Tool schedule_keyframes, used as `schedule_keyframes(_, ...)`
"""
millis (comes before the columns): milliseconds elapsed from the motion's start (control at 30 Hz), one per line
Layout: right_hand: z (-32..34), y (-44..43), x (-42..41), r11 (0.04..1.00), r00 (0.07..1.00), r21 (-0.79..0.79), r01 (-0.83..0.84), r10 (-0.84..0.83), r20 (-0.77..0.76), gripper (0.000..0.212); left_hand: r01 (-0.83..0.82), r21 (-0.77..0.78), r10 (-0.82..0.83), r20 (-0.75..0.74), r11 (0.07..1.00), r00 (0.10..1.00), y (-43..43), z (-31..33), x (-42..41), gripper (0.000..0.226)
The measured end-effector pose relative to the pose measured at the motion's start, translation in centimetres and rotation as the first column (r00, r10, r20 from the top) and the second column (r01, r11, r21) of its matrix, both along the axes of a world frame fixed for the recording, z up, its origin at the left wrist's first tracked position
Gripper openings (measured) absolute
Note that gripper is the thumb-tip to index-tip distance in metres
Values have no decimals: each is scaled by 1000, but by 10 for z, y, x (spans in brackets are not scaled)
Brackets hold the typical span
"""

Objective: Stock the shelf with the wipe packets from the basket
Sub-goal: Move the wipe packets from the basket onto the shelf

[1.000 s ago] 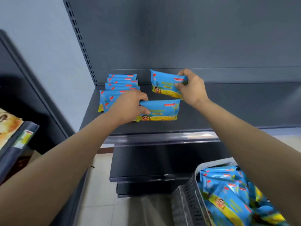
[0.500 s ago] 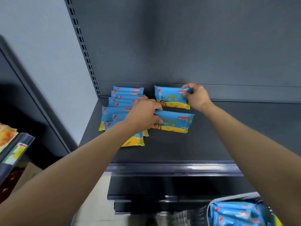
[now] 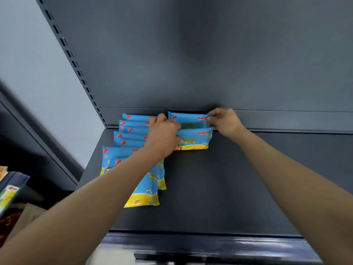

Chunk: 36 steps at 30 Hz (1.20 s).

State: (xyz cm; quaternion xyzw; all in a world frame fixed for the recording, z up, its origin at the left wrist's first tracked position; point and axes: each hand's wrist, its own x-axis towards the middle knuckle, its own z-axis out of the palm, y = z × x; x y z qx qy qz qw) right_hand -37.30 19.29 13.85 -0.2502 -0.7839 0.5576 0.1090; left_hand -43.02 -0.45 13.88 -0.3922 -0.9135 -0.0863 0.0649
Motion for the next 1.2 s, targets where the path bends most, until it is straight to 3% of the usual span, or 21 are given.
schedule_keyframes(133, -2, 3, -4, 964, 997, 257, 59, -68, 25, 7, -59, -36, 55, -94, 998, 994, 14, -2, -10, 39)
schedule_keyframes(333, 13, 2, 5, 872, 994, 478, 104, -113, -9, 24, -110, 12, 110, -144, 994, 983, 24, -4, -22, 49)
schedule_keyframes(667, 40, -25, 16, 783, 998, 621, -43, 66, -14, 30, -85, 66, 97, -222, 994, 970, 15, 0, -15, 59)
schedule_keyframes(933, 64, -55, 33, 603, 995, 794, -77, 101, 20, 35, 0, 181, 50, -267, 983, 963, -17, 35, 10, 51)
schedule_keyframes(1200, 109, -112, 81, 287, 994, 953, 98, 22, -109, 43, 200, 308, -52, -429, 930, 902, -61, 99, 65, 51)
